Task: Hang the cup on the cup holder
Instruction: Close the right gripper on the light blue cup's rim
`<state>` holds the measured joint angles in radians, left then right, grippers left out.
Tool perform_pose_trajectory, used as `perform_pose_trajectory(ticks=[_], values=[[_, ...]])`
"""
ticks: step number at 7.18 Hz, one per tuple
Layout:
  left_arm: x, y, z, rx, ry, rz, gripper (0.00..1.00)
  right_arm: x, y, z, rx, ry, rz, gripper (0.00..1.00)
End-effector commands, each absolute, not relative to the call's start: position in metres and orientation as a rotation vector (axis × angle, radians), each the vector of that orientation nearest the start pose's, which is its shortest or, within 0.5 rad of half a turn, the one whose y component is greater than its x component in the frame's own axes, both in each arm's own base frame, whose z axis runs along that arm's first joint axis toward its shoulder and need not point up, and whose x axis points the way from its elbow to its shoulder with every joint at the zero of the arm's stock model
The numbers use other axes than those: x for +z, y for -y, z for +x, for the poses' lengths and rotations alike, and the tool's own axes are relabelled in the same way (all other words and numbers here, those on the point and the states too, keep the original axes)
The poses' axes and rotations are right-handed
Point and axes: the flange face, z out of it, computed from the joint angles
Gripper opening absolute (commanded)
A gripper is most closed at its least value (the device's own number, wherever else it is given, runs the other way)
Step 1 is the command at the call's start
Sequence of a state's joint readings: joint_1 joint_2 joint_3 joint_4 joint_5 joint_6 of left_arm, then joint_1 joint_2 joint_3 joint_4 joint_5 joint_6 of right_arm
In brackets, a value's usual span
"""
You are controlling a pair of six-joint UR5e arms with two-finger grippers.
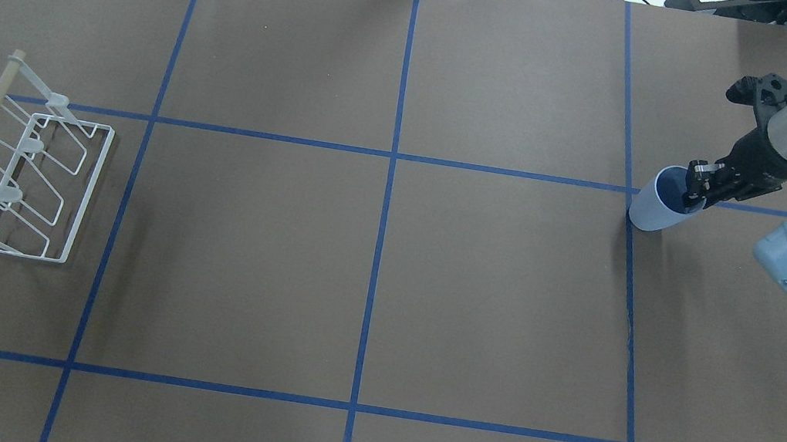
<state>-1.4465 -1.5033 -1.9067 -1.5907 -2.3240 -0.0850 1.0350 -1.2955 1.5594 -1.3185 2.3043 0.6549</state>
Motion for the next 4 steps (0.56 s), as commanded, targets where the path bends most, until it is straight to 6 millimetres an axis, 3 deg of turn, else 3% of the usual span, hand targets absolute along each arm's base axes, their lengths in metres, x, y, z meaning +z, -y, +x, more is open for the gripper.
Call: perform_pose_trajectory(ticks=[1, 3, 4], values=[[0.523, 0.470, -0.007, 0.147, -0.774, 0.197, 0.98, 0.466, 0.569, -0.241, -0.018, 0.897, 0.013, 0.00], [0.521, 0.470, -0.007, 0.147, -0.775, 0.199, 0.98, 0.422, 0.567, -0.198, 0.005, 1.027, -0.008, 0.00], [0.515, 0.474, -0.004, 0.124, -0.787, 0.195, 0.98, 0.388, 0.560, -0.195, 0.043, 1.060, 0.002, 0.00]])
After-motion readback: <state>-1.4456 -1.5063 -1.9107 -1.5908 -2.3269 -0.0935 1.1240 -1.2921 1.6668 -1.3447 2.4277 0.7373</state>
